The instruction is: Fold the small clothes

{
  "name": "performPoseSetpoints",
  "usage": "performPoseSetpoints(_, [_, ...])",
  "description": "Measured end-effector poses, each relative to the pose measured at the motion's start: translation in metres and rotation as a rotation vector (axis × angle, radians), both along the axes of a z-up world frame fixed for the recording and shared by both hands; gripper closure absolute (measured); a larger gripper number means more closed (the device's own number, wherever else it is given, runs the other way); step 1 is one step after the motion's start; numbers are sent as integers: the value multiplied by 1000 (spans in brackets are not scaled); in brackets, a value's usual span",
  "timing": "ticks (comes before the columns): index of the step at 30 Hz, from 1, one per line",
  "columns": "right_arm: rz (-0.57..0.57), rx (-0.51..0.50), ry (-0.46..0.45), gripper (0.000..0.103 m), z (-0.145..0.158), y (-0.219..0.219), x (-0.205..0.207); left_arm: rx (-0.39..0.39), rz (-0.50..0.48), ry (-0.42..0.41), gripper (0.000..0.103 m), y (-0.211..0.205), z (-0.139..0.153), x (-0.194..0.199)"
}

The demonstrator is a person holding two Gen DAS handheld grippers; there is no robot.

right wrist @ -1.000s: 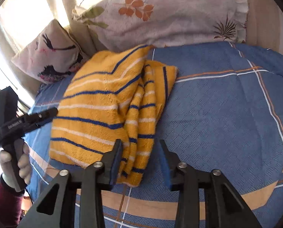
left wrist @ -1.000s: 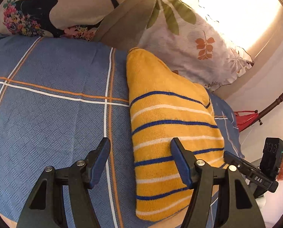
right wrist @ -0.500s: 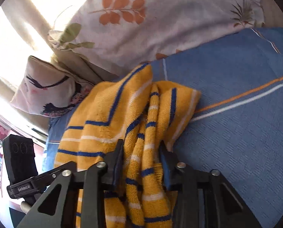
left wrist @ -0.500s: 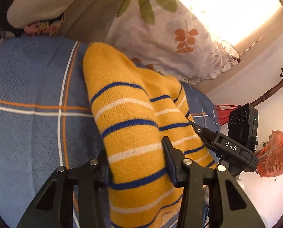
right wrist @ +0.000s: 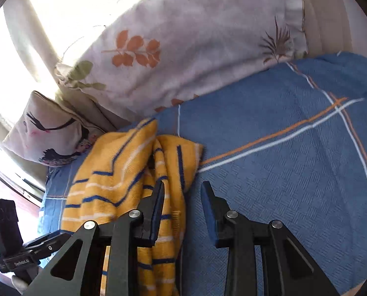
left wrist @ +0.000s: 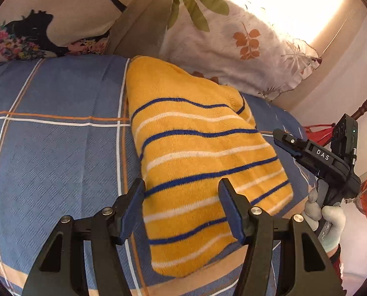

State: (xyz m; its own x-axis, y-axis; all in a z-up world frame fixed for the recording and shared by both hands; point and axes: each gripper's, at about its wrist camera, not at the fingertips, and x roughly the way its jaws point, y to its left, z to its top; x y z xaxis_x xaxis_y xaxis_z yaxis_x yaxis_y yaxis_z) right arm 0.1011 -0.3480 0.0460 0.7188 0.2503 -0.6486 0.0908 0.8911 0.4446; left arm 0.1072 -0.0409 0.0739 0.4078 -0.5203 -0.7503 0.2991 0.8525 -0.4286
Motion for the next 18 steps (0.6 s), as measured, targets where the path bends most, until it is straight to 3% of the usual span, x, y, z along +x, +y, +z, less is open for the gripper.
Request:
performPoseSetpoints(4, [138, 42, -86, 68, 31, 44, 14, 21, 67, -98, 43, 16, 18, -28])
performPoseSetpoints(9, [314, 131, -25, 52, 5, 95, 60, 83, 90, -202, 42, 19, 31, -60])
performPoseSetpoints(11, [210, 27, 33, 57, -13, 90, 76, 107, 90, -231, 41, 23, 34, -72])
performPoseSetpoints(13, [33, -138, 82, 82, -29, 67, 84, 114, 98, -243, 38, 30, 35, -82])
performPoseSetpoints(16, [-48, -43, 92, 83, -32, 35, 73, 125, 122, -269, 34, 42, 35, -92])
performPoseSetpoints(17, [-65, -67, 89, 83, -26, 33, 66, 134, 134, -278, 33, 45, 34, -94])
performPoseSetpoints(18, [-98, -133, 83, 76, -17, 35, 56, 139, 145, -285, 32, 49, 33, -96])
